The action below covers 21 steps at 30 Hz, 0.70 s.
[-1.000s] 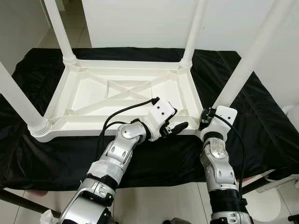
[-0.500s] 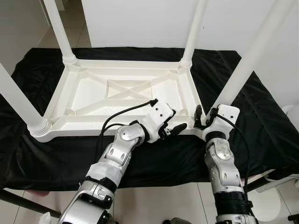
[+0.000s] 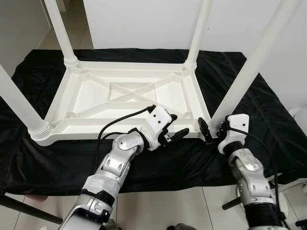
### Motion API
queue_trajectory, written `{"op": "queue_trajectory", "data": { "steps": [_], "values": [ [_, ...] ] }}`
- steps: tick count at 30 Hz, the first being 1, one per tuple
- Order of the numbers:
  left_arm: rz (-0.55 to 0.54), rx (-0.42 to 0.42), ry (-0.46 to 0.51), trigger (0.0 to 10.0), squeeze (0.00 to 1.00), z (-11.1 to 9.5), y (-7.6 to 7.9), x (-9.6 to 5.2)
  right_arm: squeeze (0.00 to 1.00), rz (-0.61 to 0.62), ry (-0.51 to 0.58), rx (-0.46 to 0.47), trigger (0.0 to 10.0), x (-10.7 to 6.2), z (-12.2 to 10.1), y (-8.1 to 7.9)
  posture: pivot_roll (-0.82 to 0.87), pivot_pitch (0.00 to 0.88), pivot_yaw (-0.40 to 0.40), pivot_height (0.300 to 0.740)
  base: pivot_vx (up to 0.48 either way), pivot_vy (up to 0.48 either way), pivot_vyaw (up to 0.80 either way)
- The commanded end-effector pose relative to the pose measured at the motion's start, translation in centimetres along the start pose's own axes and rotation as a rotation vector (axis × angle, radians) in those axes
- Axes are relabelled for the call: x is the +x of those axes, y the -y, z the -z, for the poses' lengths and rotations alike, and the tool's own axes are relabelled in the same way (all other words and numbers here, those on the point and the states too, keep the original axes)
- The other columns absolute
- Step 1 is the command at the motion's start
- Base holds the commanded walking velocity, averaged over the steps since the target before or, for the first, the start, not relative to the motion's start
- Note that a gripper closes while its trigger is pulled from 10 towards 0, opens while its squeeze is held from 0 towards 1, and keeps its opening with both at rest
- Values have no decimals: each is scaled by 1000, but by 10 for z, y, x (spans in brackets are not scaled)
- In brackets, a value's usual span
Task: Building children table
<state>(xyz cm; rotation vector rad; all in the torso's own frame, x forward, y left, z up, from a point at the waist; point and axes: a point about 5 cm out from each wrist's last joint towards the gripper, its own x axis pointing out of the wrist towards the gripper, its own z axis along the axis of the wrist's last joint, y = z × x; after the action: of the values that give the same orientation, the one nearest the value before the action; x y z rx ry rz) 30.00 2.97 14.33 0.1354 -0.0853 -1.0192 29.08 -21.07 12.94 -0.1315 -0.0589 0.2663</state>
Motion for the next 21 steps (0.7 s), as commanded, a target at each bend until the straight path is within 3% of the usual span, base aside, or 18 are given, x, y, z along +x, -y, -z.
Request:
{"op": "queue_trajectory", "data": {
  "steps": [1, 7, 8, 14, 19, 20, 21],
  "values": [
    [144, -2, -3, 10000, 0, 0, 9, 0, 0, -22, 10, 13, 10000, 1, 0, -2, 1, 0, -24, 740, 0, 0, 0],
    [153, 4, -10, 10000, 0, 1, 12, -1, 0, -121, -35, -21, 9686, 7, 2, 10, 3, 0, -26, 740, 0, 0, 0],
    [151, 7, -7, 10000, 0, 0, 12, 0, 0, -139, -48, -30, 0, 9, 3, 12, 5, 0, -30, 740, 0, 0, 0],
    [139, 10, 1, 10000, 0, -2, 14, 2, 0, -188, -81, -26, 0, 7, 11, 15, 10, 0, -42, 740, 0, 0, 0],
    [132, 10, 0, 10000, 0, -2, 15, 2, 0, -151, -86, -7, 0, 2, 16, 17, 5, 0, -39, 740, 0, 0, 0],
    [133, 10, 1, 10000, 0, -2, 15, 2, 0, -138, -84, -5, 5608, 1, 17, 18, 3, 0, -40, 740, 0, 0, 0],
    [133, 10, 1, 10000, 0, -2, 15, 2, 0, -138, -84, -5, 5608, 1, 17, 18, 3, 0, -40, 740, 0, 0, 0]
  ]
}}
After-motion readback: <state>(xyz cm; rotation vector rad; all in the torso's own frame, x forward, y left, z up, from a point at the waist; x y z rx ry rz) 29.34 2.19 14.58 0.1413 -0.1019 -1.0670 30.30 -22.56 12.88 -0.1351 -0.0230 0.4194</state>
